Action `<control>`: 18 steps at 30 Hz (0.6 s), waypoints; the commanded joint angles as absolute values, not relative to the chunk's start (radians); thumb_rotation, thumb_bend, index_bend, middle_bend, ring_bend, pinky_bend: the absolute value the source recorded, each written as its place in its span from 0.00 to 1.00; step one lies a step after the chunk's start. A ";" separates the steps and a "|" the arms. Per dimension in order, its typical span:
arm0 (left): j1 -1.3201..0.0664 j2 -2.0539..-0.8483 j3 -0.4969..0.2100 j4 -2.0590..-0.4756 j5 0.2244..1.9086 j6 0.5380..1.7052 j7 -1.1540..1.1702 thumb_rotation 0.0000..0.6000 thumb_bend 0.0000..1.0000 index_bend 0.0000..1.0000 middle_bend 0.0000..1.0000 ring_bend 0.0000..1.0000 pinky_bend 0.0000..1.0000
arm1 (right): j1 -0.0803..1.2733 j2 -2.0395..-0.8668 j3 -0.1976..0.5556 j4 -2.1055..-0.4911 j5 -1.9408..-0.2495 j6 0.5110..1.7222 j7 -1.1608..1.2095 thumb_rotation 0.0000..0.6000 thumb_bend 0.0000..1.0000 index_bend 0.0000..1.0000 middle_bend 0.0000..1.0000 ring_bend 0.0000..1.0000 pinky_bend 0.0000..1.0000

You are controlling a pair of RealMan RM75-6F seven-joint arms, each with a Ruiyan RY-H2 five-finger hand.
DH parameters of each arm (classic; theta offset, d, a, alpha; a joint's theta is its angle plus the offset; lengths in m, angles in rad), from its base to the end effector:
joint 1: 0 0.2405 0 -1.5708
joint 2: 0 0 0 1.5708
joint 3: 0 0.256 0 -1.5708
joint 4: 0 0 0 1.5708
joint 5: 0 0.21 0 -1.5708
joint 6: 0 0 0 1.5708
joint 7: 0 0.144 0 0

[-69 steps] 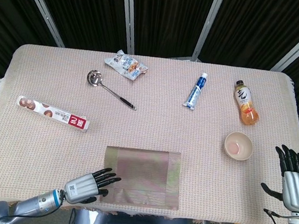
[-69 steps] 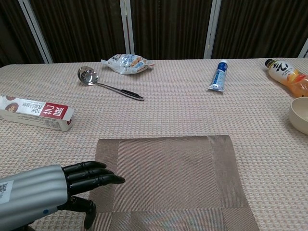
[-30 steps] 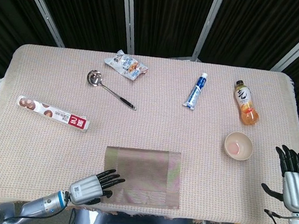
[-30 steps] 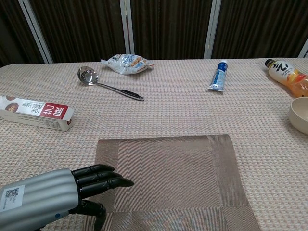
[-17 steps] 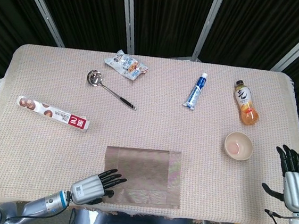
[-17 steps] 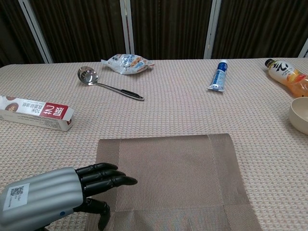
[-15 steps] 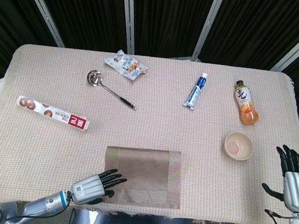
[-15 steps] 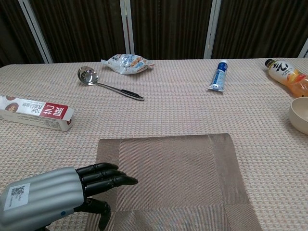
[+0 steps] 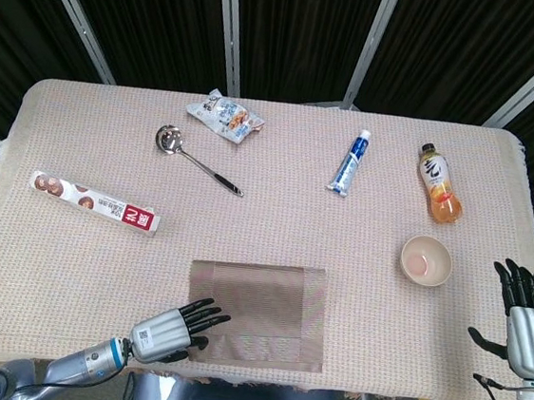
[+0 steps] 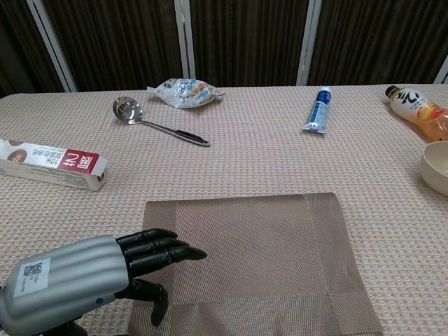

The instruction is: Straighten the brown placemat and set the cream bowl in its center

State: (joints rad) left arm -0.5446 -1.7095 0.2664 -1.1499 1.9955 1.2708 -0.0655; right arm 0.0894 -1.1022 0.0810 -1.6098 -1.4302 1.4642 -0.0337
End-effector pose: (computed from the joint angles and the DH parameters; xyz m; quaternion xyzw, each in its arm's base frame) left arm -0.1996 0.1842 -0.0771 -0.8678 -0.2227 -0.4167 0.1539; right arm -0.3194 -0.1889 0.1705 0.5801 -0.3836 0.3685 0.6169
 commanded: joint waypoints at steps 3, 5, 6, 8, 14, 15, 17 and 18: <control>-0.545 -1.717 0.274 -1.145 1.992 1.261 -0.064 1.00 0.28 0.46 0.00 0.00 0.00 | 0.089 -1.101 0.081 -1.611 -1.431 1.463 -0.034 1.00 0.00 0.00 0.00 0.00 0.00; -0.545 -1.721 0.274 -1.143 1.990 1.259 -0.064 1.00 0.28 0.46 0.00 0.00 0.00 | 0.089 -1.100 0.081 -1.611 -1.430 1.461 -0.034 1.00 0.00 0.00 0.00 0.00 0.00; -0.545 -1.722 0.274 -1.141 1.989 1.258 -0.064 1.00 0.28 0.46 0.00 0.00 0.00 | 0.089 -1.100 0.081 -1.612 -1.430 1.460 -0.035 1.00 0.00 0.00 0.00 0.00 0.00; -0.546 -1.726 0.274 -1.140 1.987 1.258 -0.066 1.00 0.28 0.46 0.00 0.00 0.00 | 0.090 -1.099 0.081 -1.612 -1.430 1.457 -0.035 1.00 0.00 0.00 0.00 0.00 0.00; -0.550 -1.722 0.273 -1.143 1.988 1.265 -0.065 1.00 0.28 0.46 0.00 0.00 0.00 | 0.090 -1.098 0.082 -1.614 -1.429 1.455 -0.037 1.00 0.00 0.00 0.00 0.00 0.00; -0.550 -1.719 0.273 -1.146 1.989 1.269 -0.064 1.00 0.28 0.46 0.00 0.00 0.00 | 0.089 -1.098 0.082 -1.614 -1.429 1.455 -0.037 1.00 0.00 0.00 0.00 0.00 0.00; -0.553 -1.709 0.272 -1.153 1.992 1.277 -0.059 1.00 0.28 0.46 0.00 0.00 0.00 | 0.089 -1.098 0.082 -1.614 -1.429 1.455 -0.035 1.00 0.00 0.00 0.00 0.00 0.00; -0.554 -1.704 0.271 -1.155 1.992 1.280 -0.055 1.00 0.28 0.46 0.00 0.00 0.00 | 0.090 -1.098 0.083 -1.614 -1.429 1.454 -0.035 1.00 0.00 0.00 0.00 0.00 0.00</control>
